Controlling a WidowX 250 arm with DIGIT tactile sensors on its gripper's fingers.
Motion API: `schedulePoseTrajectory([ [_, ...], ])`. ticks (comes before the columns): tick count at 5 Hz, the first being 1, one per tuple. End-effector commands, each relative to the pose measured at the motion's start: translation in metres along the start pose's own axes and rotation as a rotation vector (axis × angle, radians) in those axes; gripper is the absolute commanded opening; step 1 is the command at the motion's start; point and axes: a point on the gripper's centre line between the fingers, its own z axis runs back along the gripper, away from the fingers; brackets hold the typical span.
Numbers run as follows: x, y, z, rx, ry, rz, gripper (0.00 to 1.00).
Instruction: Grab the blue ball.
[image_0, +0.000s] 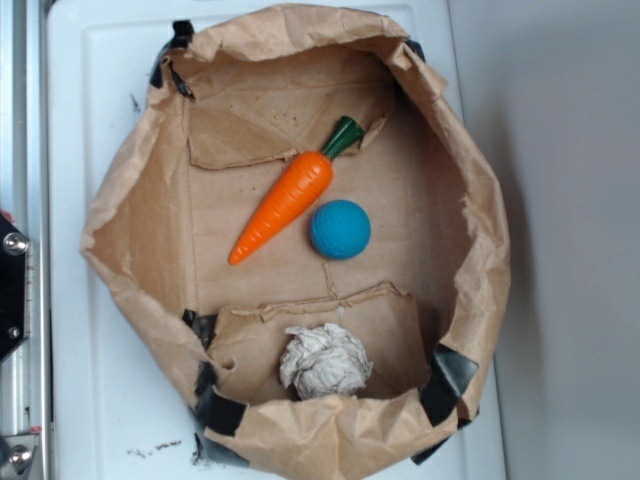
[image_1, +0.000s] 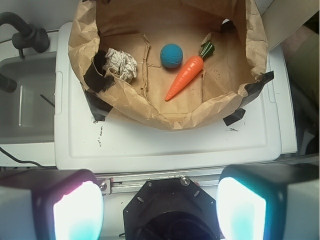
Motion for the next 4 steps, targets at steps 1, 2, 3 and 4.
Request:
schedulePoseTrajectory([
  [1,0.0,0.0,0.0,0.0,0.0,0.0,1.0],
  [2,0.034,0.002,-0.004,0.033,-0.022,0.066,1.0],
  [3,0.064,0.019,-0.012,0.074,-0.046,0.133,1.0],
  [4,0.086,0.026,-0.027,0.06,-0.08,-0.008,1.0],
])
